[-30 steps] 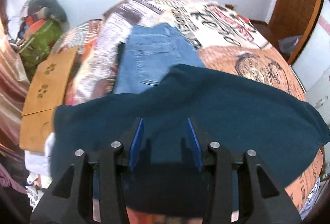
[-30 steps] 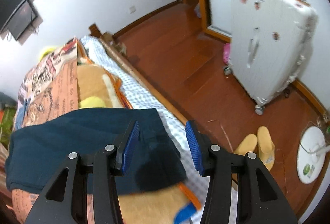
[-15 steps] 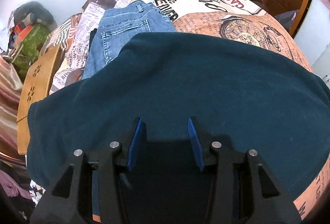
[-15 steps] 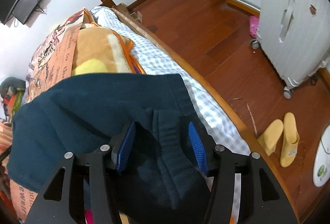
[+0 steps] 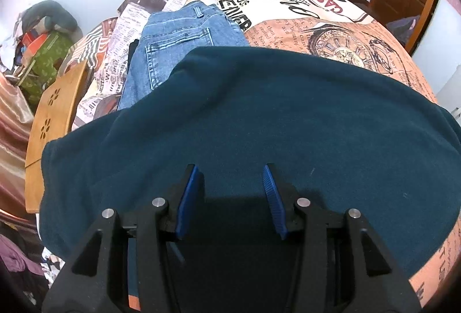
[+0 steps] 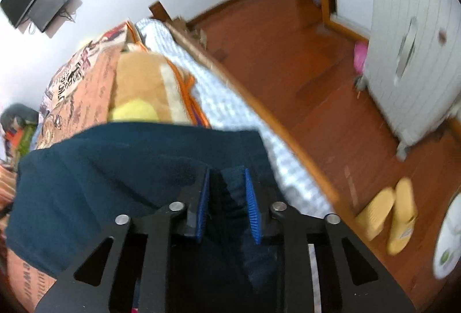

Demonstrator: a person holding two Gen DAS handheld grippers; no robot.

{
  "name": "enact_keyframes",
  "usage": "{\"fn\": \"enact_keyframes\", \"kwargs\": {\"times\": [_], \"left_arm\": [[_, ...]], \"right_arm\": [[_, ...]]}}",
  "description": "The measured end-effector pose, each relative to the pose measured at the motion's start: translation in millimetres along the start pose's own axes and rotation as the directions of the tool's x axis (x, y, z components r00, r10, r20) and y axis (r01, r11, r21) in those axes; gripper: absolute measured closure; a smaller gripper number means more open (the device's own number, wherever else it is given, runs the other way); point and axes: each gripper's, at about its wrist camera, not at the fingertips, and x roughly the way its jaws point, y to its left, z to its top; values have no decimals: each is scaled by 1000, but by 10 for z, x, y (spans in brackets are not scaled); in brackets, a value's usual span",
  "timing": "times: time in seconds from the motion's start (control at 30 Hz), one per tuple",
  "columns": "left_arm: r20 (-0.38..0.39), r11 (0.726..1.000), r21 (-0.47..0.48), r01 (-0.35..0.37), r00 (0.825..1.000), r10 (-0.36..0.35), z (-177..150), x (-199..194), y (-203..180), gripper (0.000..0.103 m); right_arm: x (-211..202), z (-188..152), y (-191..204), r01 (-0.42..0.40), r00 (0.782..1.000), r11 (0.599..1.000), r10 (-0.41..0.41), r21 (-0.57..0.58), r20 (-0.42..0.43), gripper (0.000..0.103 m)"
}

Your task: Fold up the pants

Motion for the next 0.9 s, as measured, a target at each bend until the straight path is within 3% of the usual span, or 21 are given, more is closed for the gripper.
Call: {"fn": "enact_keyframes", "kwargs": {"times": [0.13, 0.2, 0.27, 0.37, 0.47, 0.5, 0.63, 0.73, 0.9], "left_arm": [[46, 1000, -21, 8, 999, -7, 89, -182, 68, 57], [66, 1000, -27, 11, 998, -10, 128, -252, 89, 57], [85, 1000, -23, 3, 996, -1, 152, -313, 97, 57], [93, 1000, -20, -3, 996, 5, 156, -321, 97, 57], [74, 1000, -26, 15, 997, -13, 142, -240, 76, 57], [66, 1000, -21, 15, 998, -14, 134, -212, 63, 57], [43, 1000, -4, 19, 999, -19, 90, -120, 11, 57], [39, 1000, -7, 15, 999, -15, 74, -92, -15, 57], [40, 1000, -23, 17, 999, -16, 68, -94, -5, 57]], "right_arm": [[-153, 212, 75, 80, 990, 996, -74, -49, 117, 98], [-128, 321, 95, 88, 989, 994, -80, -60, 128, 98], [-34, 392, 59, 63, 995, 997, -59, -43, 86, 98], [101, 337, -28, 98, 994, 995, -97, -12, 58, 94], [357, 246, -168, 46, 998, 997, -42, 64, -56, 73], [428, 212, -191, 35, 997, 996, -28, 80, -78, 72], [718, 124, -205, -12, 984, 995, 29, 99, -174, 72], [697, 136, -165, -46, 986, 996, 58, 78, -155, 85], [501, 135, 34, 38, 997, 997, -42, -63, -64, 93]]}}
